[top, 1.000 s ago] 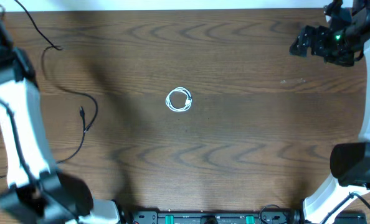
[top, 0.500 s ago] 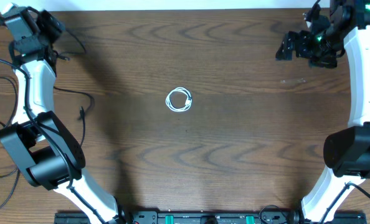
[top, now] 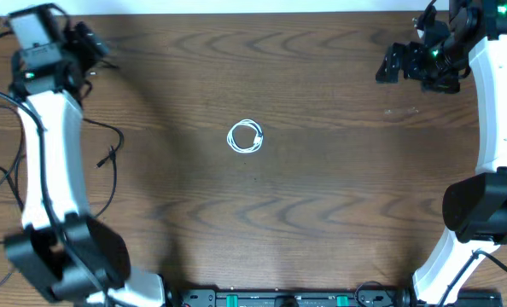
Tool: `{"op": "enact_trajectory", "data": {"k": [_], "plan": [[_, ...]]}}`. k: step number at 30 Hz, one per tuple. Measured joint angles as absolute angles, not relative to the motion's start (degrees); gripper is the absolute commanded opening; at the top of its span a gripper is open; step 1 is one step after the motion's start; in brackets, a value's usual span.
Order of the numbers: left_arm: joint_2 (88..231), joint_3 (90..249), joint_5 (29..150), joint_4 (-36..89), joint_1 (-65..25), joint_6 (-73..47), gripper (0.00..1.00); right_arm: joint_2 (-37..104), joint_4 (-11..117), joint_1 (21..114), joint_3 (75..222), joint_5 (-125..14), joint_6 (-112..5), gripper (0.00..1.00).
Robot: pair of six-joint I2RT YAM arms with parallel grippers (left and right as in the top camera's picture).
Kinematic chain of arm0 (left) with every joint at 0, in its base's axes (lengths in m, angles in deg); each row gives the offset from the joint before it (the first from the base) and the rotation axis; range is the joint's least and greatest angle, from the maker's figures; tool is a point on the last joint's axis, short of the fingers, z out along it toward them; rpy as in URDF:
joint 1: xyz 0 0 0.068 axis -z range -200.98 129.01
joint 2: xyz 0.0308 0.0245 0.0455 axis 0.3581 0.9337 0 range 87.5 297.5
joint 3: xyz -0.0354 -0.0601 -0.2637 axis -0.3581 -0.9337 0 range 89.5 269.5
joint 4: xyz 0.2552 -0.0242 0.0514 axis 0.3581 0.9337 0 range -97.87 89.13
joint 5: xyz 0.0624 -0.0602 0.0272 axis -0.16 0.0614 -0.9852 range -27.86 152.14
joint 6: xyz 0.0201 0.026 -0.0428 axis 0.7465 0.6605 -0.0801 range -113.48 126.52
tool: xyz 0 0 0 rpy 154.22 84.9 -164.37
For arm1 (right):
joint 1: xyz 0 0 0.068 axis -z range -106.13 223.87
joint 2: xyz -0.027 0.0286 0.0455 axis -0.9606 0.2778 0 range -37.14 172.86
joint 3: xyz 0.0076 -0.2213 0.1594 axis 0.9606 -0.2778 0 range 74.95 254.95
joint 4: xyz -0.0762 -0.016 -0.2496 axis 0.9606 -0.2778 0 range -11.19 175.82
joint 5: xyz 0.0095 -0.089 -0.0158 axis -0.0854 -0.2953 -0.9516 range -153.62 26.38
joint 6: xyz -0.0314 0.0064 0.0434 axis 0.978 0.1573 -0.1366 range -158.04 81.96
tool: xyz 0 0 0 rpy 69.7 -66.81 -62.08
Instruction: Untangle cables
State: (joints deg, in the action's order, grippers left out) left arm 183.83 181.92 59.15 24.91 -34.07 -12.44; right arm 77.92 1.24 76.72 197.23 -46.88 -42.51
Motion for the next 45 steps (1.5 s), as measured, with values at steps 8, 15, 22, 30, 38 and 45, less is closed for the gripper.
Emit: {"op": "enact_trajectory", "data": {"k": [8,15,22,30,38,45], "plan": [[182.98,178.46,59.70,36.05,-19.29,-12.14,0.83,77.92,1.24,76.72,197.20,-47.21,-42.48,0.99],[188.55,169.44,62.34,35.51,-12.84,-11.46,0.67,77.92,1.26,76.72,197.20,-47.78,-42.46,0.99],[194.43,167.58,67.92,30.61,-10.74,-9.21,0.67,77.92,1.33,76.72,197.20,-47.80,-42.33,0.99],[200.69,167.56,71.28,25.43,-7.36,-7.31,0.67,77.92,1.28,76.72,197.20,-47.85,-42.29,0.99],[203.88,167.56,71.89,24.38,-5.87,-6.89,0.43,77.92,0.93,76.72,197.18,-47.93,-42.29,0.99],[204.97,167.60,71.98,21.71,-5.89,-6.63,0.22,77.92,0.85,76.72,197.18,-47.95,-42.29,0.99]]}}
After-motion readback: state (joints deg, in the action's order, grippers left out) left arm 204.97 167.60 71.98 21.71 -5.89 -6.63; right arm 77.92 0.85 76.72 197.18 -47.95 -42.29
